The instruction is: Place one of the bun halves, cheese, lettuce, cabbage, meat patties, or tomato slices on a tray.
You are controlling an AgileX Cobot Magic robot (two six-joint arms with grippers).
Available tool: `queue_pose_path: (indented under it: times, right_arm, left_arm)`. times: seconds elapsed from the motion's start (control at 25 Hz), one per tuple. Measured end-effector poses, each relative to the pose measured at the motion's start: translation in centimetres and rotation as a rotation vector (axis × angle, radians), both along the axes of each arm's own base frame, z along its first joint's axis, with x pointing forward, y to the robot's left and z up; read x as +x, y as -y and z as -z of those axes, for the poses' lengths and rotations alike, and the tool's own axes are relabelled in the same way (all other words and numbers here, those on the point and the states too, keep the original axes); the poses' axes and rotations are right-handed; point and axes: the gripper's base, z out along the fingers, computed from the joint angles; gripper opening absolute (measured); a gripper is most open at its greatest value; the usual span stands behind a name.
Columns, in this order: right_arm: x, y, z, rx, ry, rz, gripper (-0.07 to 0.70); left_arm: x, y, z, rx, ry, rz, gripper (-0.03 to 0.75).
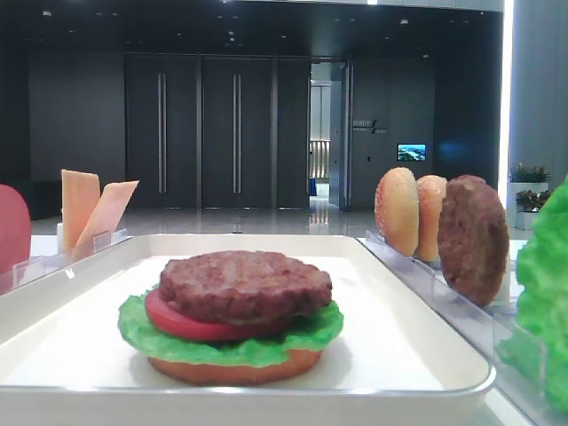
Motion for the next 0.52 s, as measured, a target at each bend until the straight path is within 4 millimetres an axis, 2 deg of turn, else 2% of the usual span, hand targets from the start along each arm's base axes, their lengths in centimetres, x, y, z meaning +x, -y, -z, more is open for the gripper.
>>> queue_pose_path:
  times: [0.52]
  right_arm:
    - [0.01, 0.00, 0.02, 0.000, -0.001, 0.000, 0.507]
  left_arm:
    - [0.00, 0.00, 0.00, 0.000, 0.000, 0.000, 0.000]
